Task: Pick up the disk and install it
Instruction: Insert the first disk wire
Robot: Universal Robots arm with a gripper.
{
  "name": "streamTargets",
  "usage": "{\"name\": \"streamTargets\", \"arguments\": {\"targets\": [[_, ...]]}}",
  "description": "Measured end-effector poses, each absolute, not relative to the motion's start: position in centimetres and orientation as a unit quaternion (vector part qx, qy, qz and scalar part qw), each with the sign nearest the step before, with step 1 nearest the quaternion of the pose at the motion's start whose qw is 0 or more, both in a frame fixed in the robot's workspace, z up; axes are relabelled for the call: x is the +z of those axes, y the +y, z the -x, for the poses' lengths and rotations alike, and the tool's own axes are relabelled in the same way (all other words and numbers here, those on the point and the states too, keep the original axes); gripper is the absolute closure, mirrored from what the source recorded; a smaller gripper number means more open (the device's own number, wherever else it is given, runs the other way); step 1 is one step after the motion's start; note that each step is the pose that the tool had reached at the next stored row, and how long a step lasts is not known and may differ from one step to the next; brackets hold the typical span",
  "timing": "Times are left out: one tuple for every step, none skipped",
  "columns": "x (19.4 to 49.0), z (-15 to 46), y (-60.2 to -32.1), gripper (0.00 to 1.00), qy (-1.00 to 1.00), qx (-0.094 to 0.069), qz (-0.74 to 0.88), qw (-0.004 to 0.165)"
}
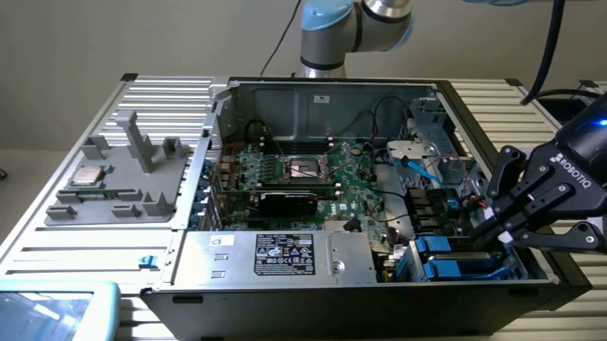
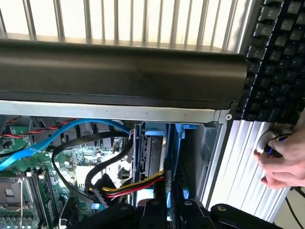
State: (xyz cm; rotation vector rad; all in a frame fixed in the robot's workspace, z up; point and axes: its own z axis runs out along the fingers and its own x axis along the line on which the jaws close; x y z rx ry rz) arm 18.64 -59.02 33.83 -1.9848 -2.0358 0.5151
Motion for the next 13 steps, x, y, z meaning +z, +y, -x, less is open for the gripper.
{"name": "streamTargets", "arguments": {"targets": [[33.82, -18.64, -59.02, 0.84, -0.695, 0.176, 0.686, 0.127], [33.82, -18.64, -59.02, 0.84, -0.69, 0.176, 0.69, 0.127], [33.81, -18.64, -59.02, 0.84, -0.687, 0.176, 0.694, 0.128], [33.81, -18.65, -59.01, 0.84, -0.686, 0.176, 0.694, 0.128], [33.81, -18.65, -59.02, 0.84, -0.686, 0.176, 0.694, 0.128], [33.8, -18.66, -59.01, 0.84, -0.686, 0.177, 0.695, 0.127], [33.78, -18.69, -59.01, 0.84, -0.684, 0.179, 0.696, 0.125], [33.76, -18.7, -59.02, 0.84, -0.683, 0.181, 0.697, 0.123], [33.74, -18.71, -59.02, 0.84, -0.681, 0.183, 0.699, 0.121], [33.72, -18.72, -59.02, 0.84, -0.679, 0.185, 0.701, 0.119], [33.69, -18.74, -59.02, 0.84, -0.677, 0.187, 0.702, 0.117], [33.65, -18.75, -59.01, 0.84, -0.675, 0.189, 0.704, 0.115], [33.62, -18.75, -59.01, 0.84, -0.673, 0.191, 0.705, 0.114]]}}
